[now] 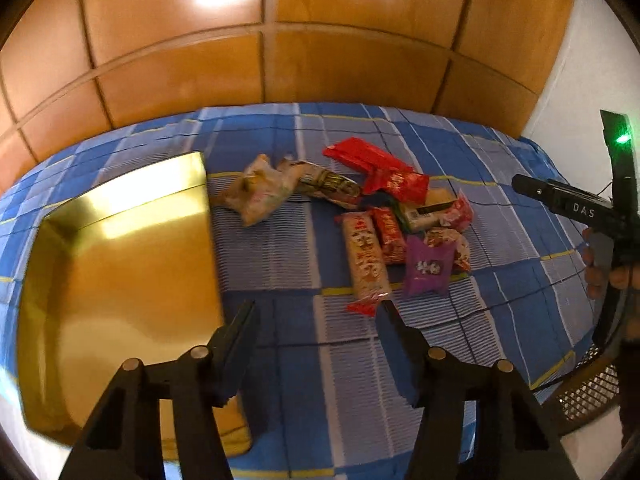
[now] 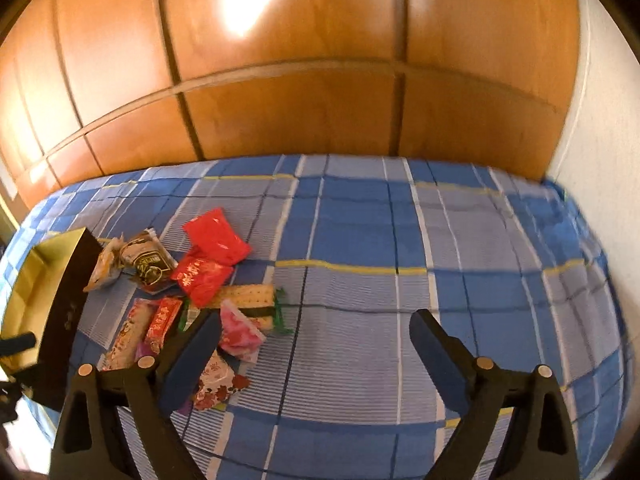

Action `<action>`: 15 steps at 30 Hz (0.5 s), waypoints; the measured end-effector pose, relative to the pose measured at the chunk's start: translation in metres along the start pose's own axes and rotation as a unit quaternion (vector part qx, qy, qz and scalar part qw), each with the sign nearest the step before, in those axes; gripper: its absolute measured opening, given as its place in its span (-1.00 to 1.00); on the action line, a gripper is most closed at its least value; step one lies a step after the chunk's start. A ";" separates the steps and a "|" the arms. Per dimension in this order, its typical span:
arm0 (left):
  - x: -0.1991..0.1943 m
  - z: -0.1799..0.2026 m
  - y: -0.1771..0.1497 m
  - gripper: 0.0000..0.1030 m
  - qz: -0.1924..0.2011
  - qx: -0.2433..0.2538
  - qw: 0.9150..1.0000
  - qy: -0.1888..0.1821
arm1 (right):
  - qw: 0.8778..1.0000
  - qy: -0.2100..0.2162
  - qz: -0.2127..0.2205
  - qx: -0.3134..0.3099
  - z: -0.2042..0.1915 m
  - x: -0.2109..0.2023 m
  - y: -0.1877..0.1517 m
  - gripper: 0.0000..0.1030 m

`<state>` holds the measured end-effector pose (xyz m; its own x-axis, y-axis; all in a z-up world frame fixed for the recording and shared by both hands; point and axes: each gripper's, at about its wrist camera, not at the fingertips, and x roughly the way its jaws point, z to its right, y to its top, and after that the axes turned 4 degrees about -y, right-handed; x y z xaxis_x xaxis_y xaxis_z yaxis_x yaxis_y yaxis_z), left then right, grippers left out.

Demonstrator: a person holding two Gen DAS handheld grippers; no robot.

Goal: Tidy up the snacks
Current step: 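Grasp the cream wafer roll with the left tool while the right tool grasps a clear seed bag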

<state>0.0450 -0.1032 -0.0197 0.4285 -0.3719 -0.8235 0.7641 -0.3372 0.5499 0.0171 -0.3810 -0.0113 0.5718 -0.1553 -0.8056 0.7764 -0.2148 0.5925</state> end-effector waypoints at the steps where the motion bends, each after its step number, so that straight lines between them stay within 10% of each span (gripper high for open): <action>1: 0.006 0.004 0.004 0.16 -0.006 0.005 1.000 -0.004 | 1.000 0.012 0.002 0.007 0.000 -0.001 0.001 0.84; 12: 0.092 0.031 0.035 -0.08 -0.072 0.035 0.997 -0.008 | 0.999 0.050 0.004 0.008 -0.009 -0.001 0.003 0.72; 15: 0.112 0.026 0.034 -0.41 -0.088 0.029 0.996 -0.003 | 0.999 0.053 0.005 0.005 -0.012 0.000 0.003 0.62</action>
<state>0.1064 -0.1789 -0.0896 0.2881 -0.3073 -0.9069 0.7981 -0.4463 0.4048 0.0222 -0.3700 -0.0095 0.6041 -0.0552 -0.7950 0.7685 -0.2235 0.5995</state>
